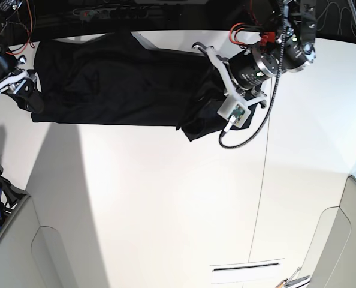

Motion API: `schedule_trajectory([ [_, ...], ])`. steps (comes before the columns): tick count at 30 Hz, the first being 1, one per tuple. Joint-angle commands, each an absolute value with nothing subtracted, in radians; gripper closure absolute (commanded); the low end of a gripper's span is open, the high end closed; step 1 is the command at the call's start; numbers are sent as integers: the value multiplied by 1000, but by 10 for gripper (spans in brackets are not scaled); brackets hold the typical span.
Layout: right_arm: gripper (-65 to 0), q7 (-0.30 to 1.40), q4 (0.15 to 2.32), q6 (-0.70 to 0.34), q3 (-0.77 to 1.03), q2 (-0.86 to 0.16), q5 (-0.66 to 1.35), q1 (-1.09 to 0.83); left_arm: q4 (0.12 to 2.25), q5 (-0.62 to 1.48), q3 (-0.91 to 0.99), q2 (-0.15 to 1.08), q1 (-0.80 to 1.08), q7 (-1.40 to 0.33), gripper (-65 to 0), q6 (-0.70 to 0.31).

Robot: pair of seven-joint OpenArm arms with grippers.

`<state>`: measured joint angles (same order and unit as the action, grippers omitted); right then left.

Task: Fold the T-shirt properly
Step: 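Fold the strip end held by the left gripper toward the right gripper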

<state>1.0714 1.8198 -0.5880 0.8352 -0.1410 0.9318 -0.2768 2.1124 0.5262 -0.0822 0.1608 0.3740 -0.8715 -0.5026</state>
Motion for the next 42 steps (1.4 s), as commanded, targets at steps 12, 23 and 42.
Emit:
schedule_trajectory([
  [12, -321, 1051, 1747, -579, 843, -260, 897, -280, 1965, 590, -174, 61, 299, -849, -66, -505],
  [23, -321, 1052, 1625, -580, 843, -276, 897, -278, 1966, 654, -218, 61, 299, -782, -402, -506],
  [42, -414, 1051, 1622, -584, 843, -288, 866, -281, 1982, 661, -86, 62, 277, -872, -401, -536],
])
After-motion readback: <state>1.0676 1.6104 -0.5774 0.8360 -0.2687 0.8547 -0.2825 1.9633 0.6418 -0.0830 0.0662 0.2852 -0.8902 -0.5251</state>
